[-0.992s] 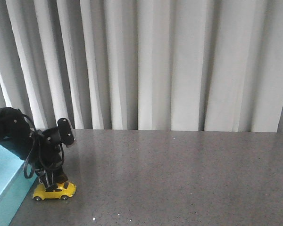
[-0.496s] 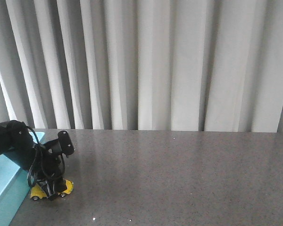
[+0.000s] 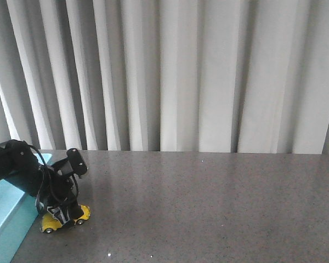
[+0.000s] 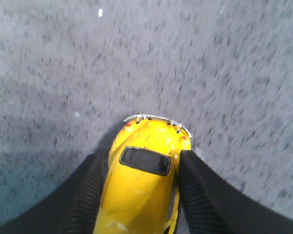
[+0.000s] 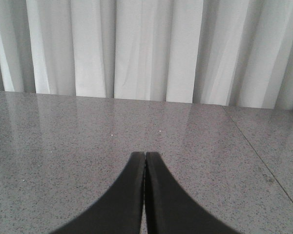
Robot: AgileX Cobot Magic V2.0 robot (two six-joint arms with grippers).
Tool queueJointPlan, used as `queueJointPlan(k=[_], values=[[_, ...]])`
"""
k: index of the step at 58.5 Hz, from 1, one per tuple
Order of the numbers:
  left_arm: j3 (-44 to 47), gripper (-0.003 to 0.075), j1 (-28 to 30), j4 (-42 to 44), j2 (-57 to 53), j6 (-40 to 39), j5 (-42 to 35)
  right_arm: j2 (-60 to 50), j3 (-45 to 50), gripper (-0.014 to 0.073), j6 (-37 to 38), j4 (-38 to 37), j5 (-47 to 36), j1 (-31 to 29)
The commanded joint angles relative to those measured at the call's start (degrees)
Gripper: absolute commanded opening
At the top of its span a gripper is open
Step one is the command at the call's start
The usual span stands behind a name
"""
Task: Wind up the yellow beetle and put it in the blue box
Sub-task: 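Lift the car with the left gripper and move it over the blue box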
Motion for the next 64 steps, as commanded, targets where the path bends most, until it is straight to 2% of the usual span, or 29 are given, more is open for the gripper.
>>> queueJointPlan(k=[1, 32, 40, 46, 55, 64], values=[[-1.53, -0.0007, 0.15, -5.47, -5.71, -0.2, -2.02, 1.42, -1.1, -0.0007, -0.12, -1.39, -4.39, -0.29], [-1.78, -0.0007, 1.28, -8.84, -21.94, -0.46, -3.93, 1.42, -1.1, -0.0007, -0.12, -1.39, -4.39, -0.29], [-1.78, -0.0007, 5.45, -8.4, -25.51, -3.61, -5.62, 1.42, -1.1, -0.0007, -0.12, -1.39, -4.39, -0.29], [-1.54, -0.0007, 10.38, -8.31, -25.88, -8.94, -8.0, 1.42, -1.1, -0.0007, -0.12, -1.39, -4.39, -0.29], [0.49, -0.0007, 16.13, -8.42, -23.75, -15.61, -11.73, 1.42, -1.1, -0.0007, -0.12, -1.39, -4.39, -0.29], [3.34, -0.0007, 18.66, -8.49, -20.27, -17.06, -11.73, 1.42, -1.1, -0.0007, -0.12, -1.39, -4.39, -0.29]])
